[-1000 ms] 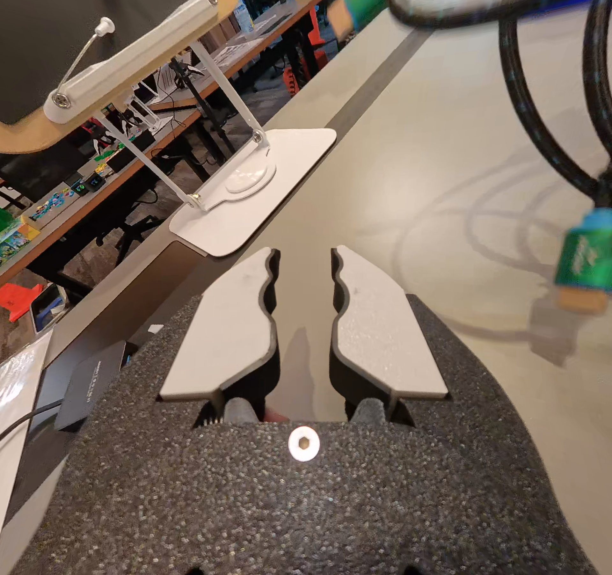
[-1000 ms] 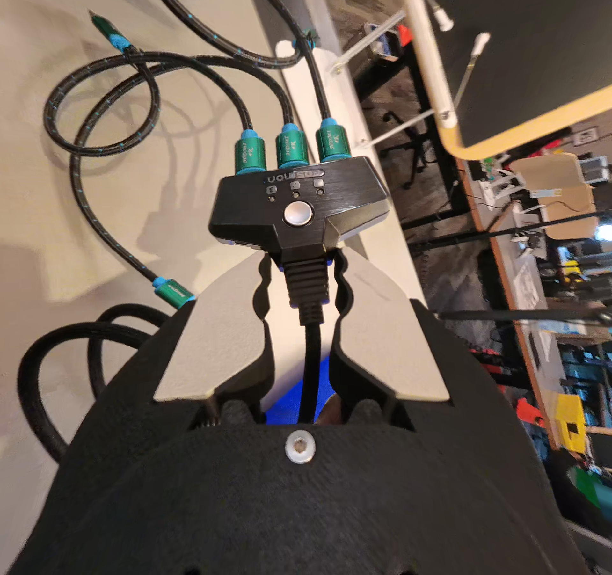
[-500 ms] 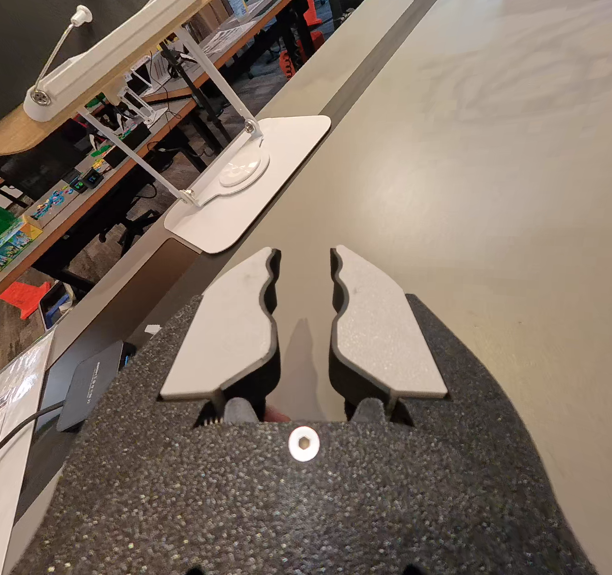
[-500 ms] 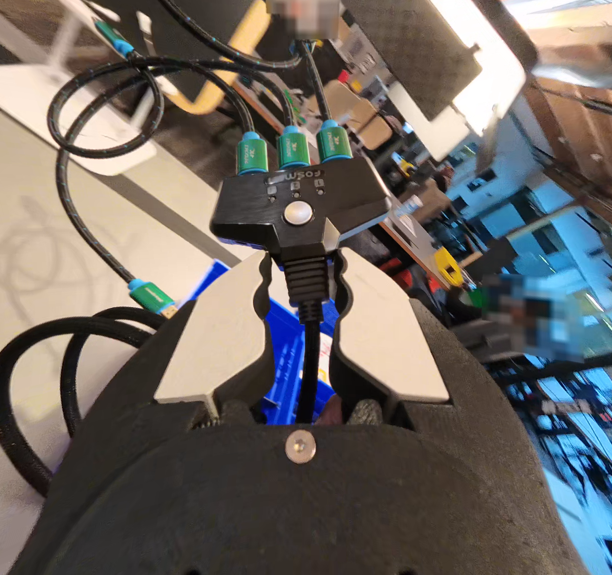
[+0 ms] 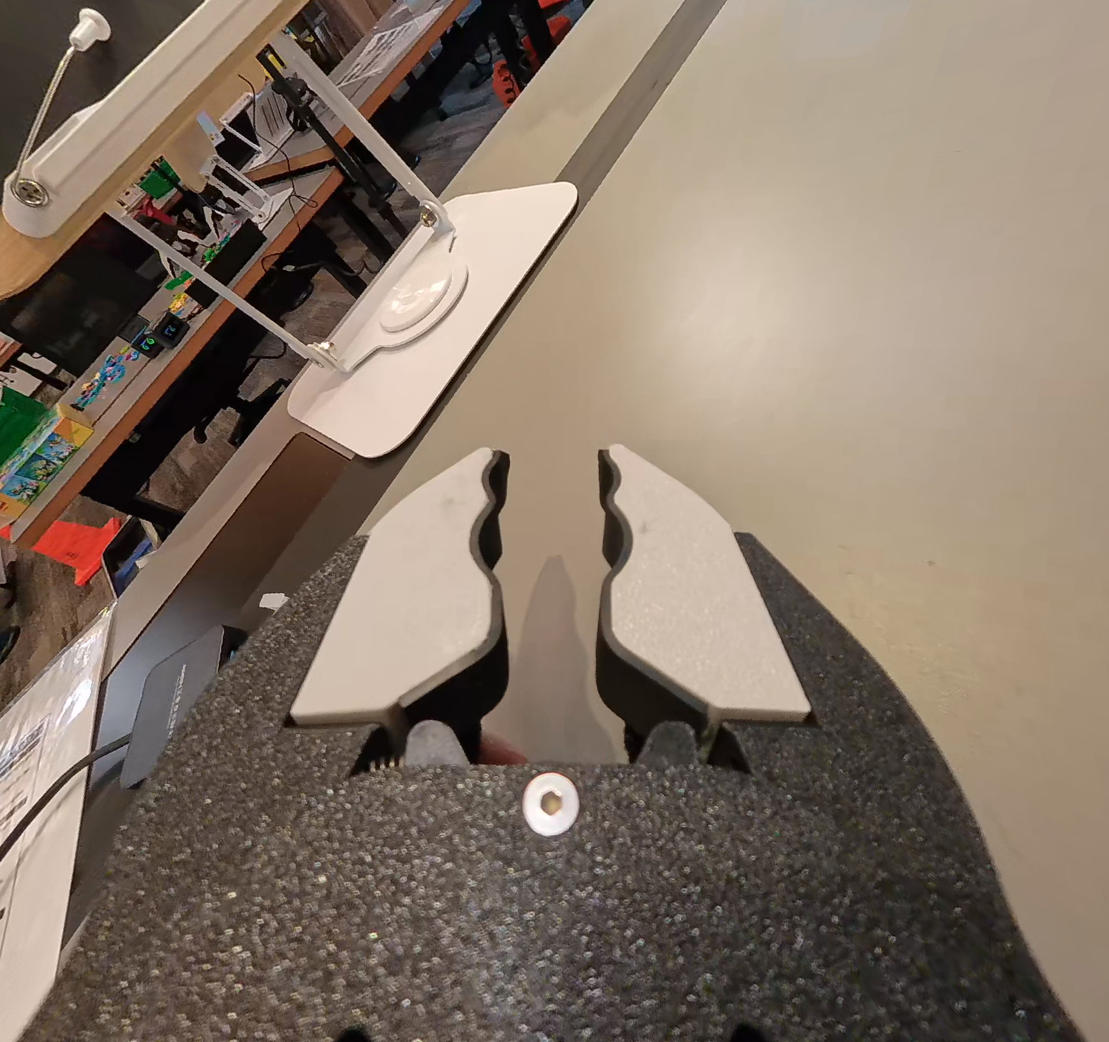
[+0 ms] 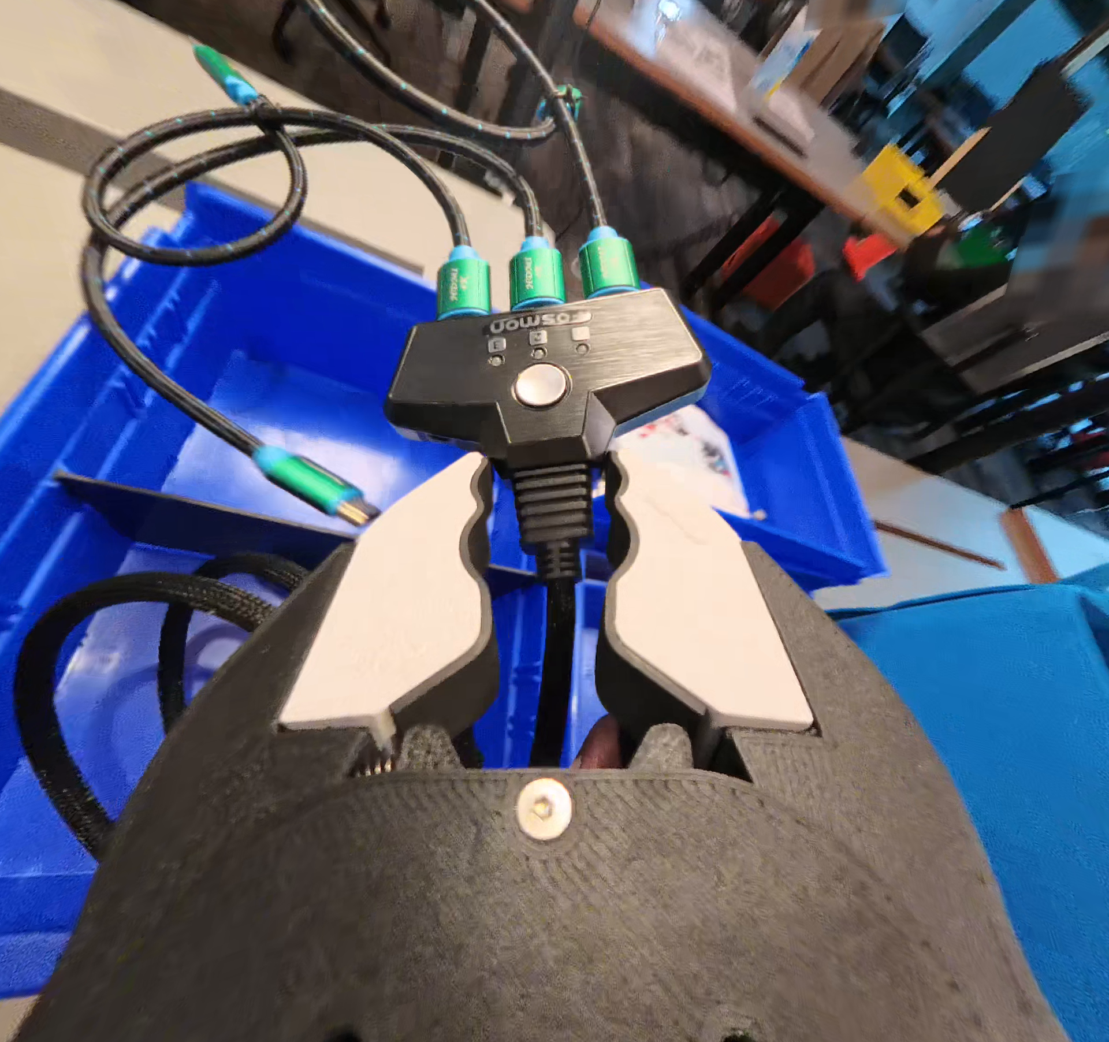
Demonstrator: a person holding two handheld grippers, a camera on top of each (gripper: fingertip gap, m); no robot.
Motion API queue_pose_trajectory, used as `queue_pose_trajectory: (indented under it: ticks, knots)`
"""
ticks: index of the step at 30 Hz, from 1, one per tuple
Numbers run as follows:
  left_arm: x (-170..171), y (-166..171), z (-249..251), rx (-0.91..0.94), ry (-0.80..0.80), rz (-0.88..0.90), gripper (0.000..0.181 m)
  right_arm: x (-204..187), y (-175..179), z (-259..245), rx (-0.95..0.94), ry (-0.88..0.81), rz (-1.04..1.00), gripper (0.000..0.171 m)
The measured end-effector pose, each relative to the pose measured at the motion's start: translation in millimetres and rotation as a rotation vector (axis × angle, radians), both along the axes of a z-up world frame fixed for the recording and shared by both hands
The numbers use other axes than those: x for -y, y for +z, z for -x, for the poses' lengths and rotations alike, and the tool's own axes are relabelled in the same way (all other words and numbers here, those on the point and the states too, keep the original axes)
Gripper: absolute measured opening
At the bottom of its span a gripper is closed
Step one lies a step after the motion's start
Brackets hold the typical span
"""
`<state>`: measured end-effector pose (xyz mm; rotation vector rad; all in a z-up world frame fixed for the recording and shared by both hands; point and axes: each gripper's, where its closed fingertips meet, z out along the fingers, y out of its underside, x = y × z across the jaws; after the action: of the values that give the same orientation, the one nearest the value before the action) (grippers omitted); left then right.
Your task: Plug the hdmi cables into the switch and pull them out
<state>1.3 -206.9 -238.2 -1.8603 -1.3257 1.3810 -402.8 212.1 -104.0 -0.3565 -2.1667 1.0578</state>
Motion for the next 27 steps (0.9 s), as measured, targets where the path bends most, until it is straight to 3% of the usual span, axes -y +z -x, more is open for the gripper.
queue_pose_trajectory:
  ticks: [1,12,20,24,27]
  knots:
    - [-1,0,0,0.001,-0.001,0.003,0.030,1,-13,4,0.040,0.000,-0.015,0.036]
    - [-2,-3,1,0.019,-0.004,0.016,0.030,10,-104,18,0.431,0.005,-0.200,0.035]
    - [-3,-3,1,0.016,-0.011,0.016,0.030,9,-68,27,0.208,-0.006,-0.184,0.040]
    - [-3,-3,1,0.017,-0.005,0.026,0.030,5,-27,30,0.069,-0.029,-0.051,0.035]
    - [-5,3,0,-0.020,0.002,-0.002,0.030,4,-1,8,0.081,0.026,0.044,0.035]
